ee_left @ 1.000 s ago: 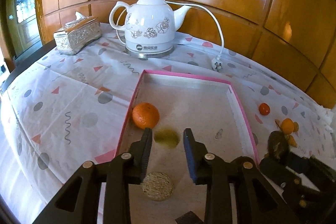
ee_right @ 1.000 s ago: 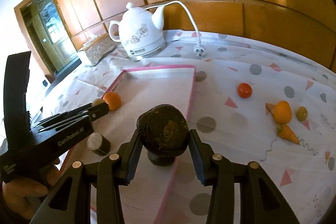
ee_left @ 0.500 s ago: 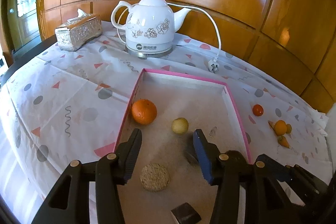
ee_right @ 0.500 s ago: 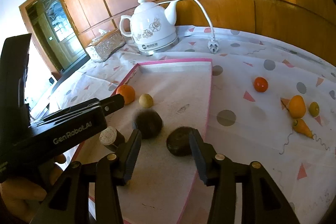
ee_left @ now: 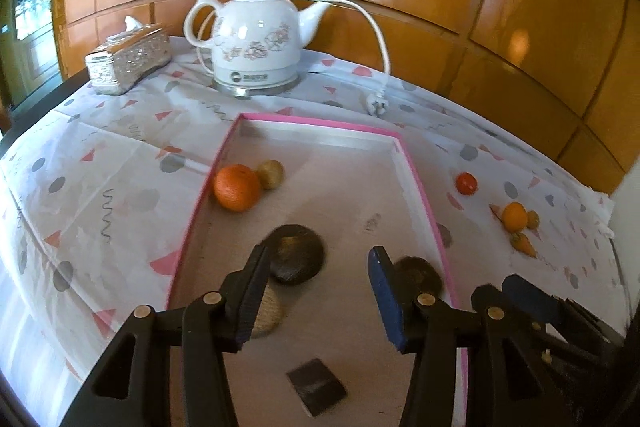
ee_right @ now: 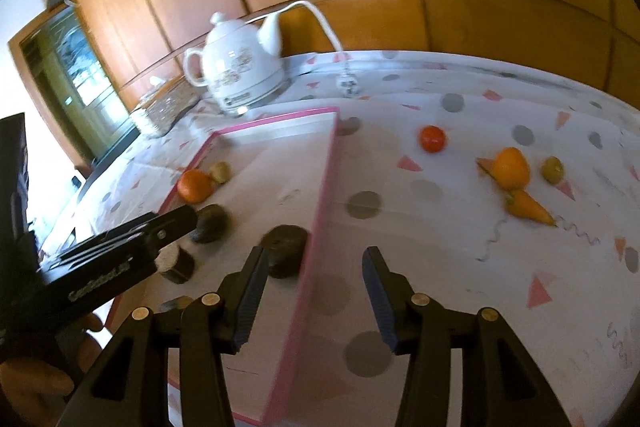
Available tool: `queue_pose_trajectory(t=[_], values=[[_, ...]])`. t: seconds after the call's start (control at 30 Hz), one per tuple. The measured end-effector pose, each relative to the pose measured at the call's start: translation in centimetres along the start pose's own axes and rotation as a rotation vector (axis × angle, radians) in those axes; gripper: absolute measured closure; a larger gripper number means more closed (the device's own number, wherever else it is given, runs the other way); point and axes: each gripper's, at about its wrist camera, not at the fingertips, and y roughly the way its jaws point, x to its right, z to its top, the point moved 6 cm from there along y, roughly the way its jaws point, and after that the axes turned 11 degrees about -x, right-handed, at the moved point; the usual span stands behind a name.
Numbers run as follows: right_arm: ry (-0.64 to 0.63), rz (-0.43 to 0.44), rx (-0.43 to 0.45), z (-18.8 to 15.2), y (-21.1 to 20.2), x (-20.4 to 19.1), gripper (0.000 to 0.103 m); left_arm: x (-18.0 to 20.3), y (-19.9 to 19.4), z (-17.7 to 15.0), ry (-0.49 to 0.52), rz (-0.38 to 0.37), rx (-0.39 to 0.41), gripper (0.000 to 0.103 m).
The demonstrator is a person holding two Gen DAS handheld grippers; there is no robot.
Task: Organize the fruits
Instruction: 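Release the potato into the tray with the left tool while the right tool releases the dark fruit, then grasp the orange carrot with the right tool while the left tool grasps the red tomato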
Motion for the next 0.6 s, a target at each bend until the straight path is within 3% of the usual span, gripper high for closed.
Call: queue_pose_trajectory(t=[0.6], values=[[0.234,-0.132,0.020,-2.1,-1.8,11.4,0.053,5.7,0.8,-1.1,0.131,-0.059,-0.036,0.051]])
